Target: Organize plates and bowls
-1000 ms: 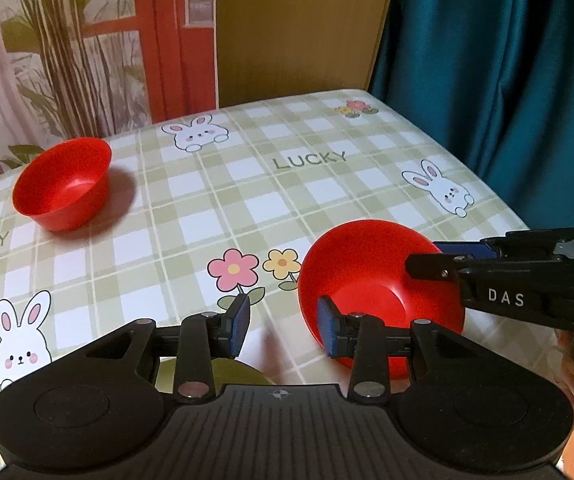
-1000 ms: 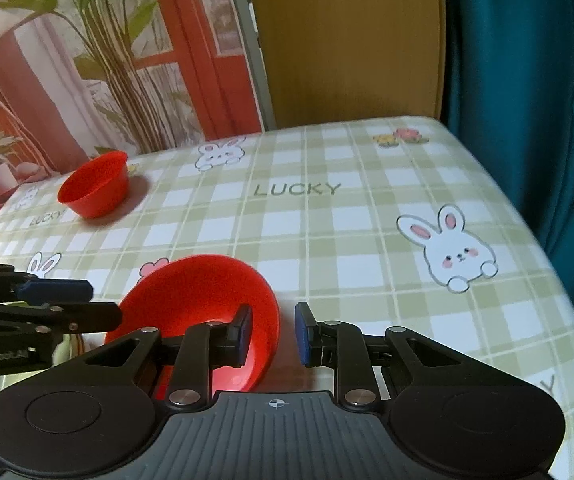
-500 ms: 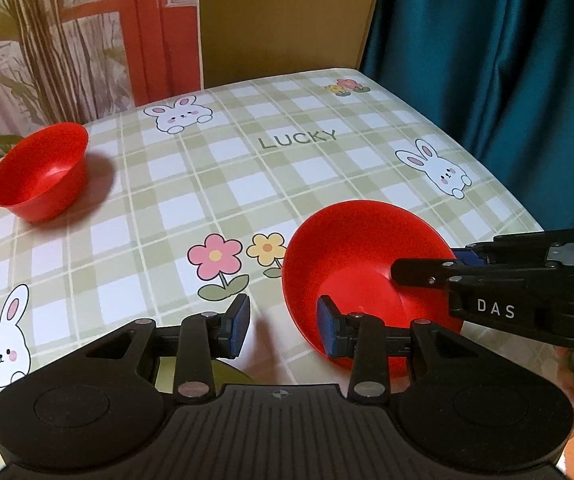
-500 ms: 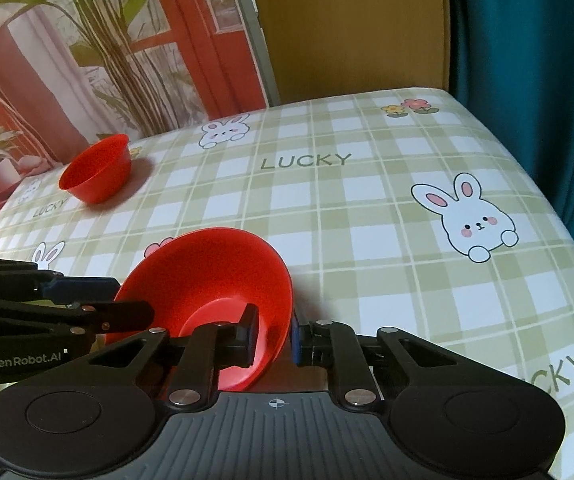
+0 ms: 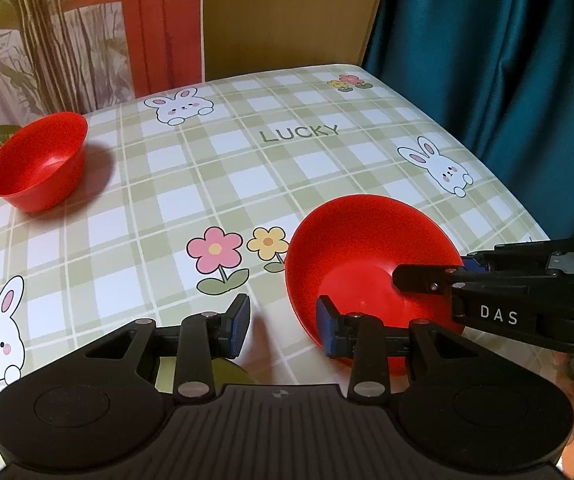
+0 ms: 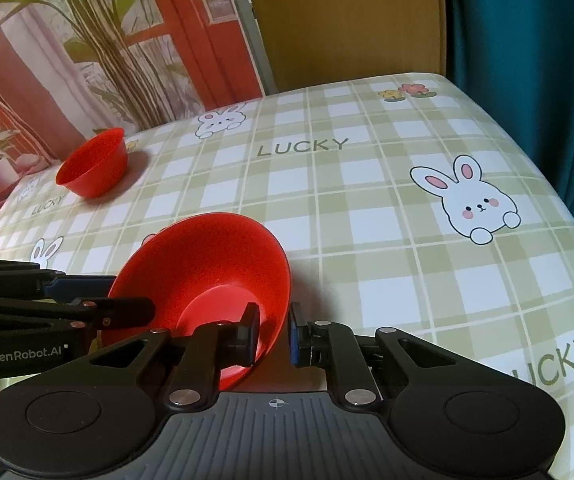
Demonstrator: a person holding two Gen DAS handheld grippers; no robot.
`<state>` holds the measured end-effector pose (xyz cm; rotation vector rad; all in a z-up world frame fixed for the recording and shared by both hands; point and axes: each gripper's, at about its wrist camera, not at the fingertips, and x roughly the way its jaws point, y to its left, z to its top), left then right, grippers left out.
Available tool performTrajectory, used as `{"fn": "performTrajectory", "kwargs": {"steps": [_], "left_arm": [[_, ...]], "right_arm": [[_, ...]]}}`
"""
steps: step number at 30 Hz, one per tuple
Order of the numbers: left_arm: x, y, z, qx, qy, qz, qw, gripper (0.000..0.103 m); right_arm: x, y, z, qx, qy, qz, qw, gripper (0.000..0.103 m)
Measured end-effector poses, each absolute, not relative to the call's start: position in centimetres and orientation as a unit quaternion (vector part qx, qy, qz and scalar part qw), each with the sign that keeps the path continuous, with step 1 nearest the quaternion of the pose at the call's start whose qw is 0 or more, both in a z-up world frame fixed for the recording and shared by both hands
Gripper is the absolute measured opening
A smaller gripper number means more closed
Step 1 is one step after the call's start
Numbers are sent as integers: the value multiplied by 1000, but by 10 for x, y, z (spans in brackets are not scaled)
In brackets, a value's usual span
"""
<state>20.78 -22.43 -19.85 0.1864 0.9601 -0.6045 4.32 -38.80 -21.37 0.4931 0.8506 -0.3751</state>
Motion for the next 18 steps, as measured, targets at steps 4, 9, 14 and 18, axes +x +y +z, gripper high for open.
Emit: {"fn": "performTrajectory", "kwargs": {"steps": [4, 9, 14, 18], "left_arm": [[207, -225, -199, 87, 454, -286, 839, 38], [208, -224, -200, 80, 456, -290, 838, 35], [209, -222, -199, 66, 460, -290, 837, 32], [210, -220, -201, 51, 464, -296, 833, 26]], "right_arm": [[43, -388, -214, 239, 407, -179, 863, 14], [43, -387, -216, 247, 409, -177, 861, 15], [43, -386, -216, 248, 410, -177, 860, 15], [40, -384, -216, 250, 408, -176, 860, 15]]}}
